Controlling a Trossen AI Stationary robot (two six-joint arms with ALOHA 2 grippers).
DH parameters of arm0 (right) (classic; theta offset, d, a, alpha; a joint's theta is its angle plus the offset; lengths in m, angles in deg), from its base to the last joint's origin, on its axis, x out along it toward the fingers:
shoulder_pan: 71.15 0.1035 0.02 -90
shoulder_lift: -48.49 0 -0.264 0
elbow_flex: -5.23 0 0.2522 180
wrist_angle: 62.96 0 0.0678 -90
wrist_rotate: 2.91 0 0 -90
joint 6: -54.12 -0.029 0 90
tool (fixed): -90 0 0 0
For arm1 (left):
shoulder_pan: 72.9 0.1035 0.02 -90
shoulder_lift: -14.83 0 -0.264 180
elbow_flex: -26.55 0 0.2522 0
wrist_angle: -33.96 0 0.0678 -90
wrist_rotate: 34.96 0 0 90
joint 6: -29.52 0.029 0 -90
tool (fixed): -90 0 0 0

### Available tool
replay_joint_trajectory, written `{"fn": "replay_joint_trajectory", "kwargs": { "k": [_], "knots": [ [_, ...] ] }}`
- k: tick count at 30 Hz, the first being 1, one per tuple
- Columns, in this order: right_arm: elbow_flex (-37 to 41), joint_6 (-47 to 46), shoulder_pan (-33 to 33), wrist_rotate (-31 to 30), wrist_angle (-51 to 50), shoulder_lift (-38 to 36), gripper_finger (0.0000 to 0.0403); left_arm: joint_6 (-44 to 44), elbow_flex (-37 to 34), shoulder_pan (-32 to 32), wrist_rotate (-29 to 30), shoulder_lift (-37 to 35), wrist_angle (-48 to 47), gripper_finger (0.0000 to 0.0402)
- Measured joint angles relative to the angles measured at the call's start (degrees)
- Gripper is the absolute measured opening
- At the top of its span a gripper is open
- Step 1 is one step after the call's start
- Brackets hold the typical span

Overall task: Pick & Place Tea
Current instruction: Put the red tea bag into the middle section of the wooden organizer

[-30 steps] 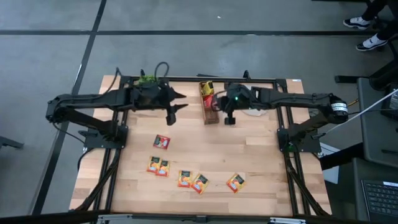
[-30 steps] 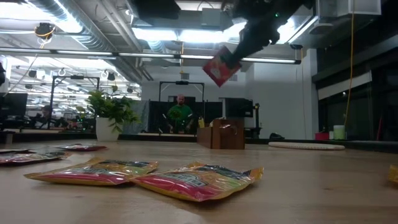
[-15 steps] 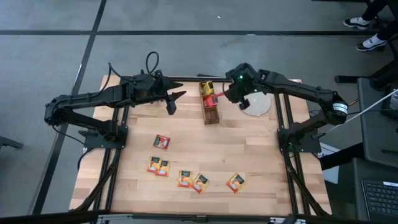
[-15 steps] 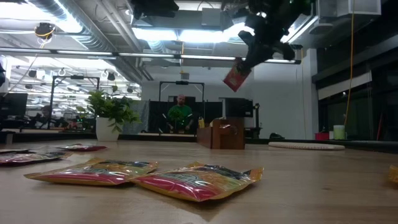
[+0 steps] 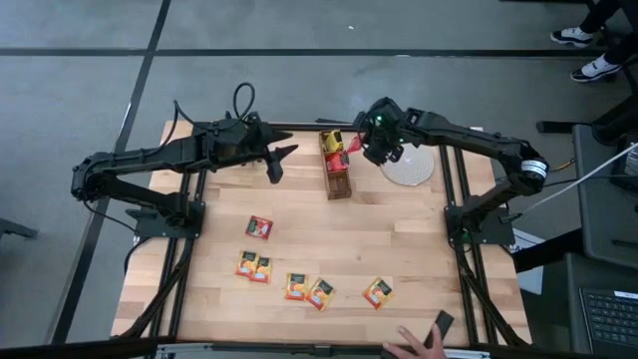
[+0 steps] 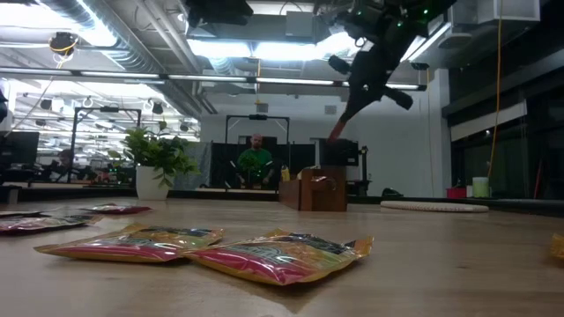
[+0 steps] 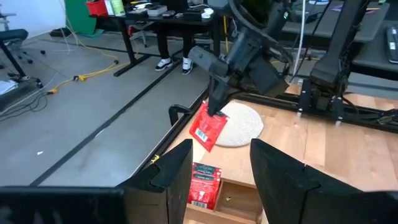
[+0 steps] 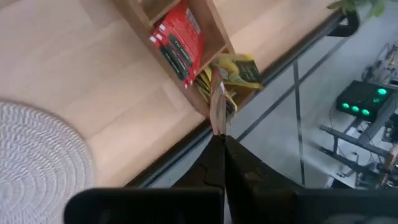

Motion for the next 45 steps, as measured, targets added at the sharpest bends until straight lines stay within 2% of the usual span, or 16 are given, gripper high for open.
{"fn": "replay_joint_trajectory", "kwargs": {
  "k": [6,12,28,45],
  "knots": [
    [0.0,1.1,1.4,0.8,1.5,2.2,0.0000,0.2,0.0,0.0,0.9,0.0,0.0,0.0157],
    [0.0,1.2,1.9,4.7,2.0,3.6,0.0000,0.2,0.0,0.0,2.4,0.0,0.0,0.0157],
    [0.0,4.3,2.0,4.4,6.9,11.6,0.0001,0.2,0.0,0.0,2.4,0.0,-0.6,0.0157],
    [0.0,4.3,2.0,6.3,8.0,13.1,0.0002,0.2,0.0,0.0,2.3,0.0,-0.7,0.0157]
  ]
}}
